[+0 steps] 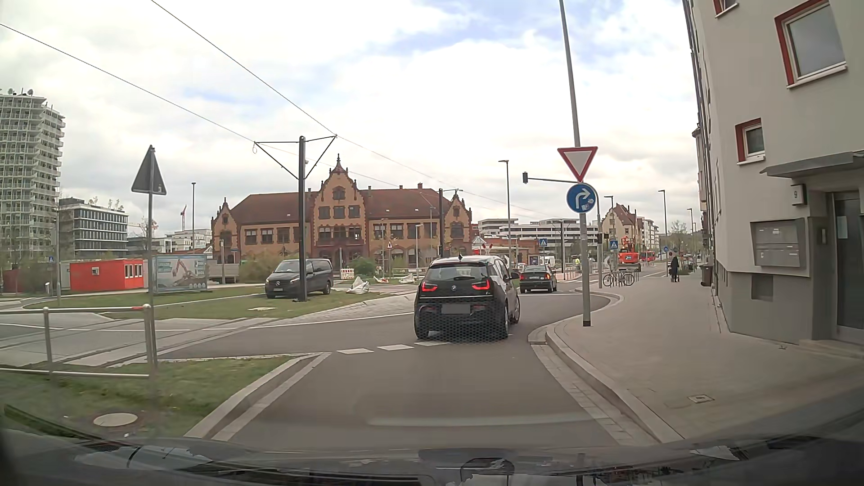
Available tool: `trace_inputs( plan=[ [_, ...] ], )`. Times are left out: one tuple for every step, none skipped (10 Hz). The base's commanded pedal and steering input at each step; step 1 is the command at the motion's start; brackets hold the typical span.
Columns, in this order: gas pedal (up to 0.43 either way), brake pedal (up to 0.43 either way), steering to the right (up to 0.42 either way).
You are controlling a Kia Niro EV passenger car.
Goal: Follow the waypoints while adhering to traffic rules and regulations
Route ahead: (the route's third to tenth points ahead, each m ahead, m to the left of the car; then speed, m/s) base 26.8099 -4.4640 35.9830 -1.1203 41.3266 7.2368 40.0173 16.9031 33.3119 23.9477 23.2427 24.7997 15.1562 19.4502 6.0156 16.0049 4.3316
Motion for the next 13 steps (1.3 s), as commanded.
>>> trace_inputs(
  plan=[
    [0.0, 0.116, -0.028],
    [0.0, 0.122, -0.028],
    [0.0, 0.122, -0.028],
    [0.0, 0.122, -0.027],
    [0.0, 0.122, -0.025],
    [0.0, 0.122, -0.024],
    [0.0, 0.116, -0.024],
    [0.0, 0.098, -0.024],
    [0.0, 0.018, -0.021],
    [0.0, 0.0, -0.019],
    [0.0, 0.0, -0.014],
    [0.0, 0.0, -0.007],
    [0.0, 0.0, -0.002]
  ],
)
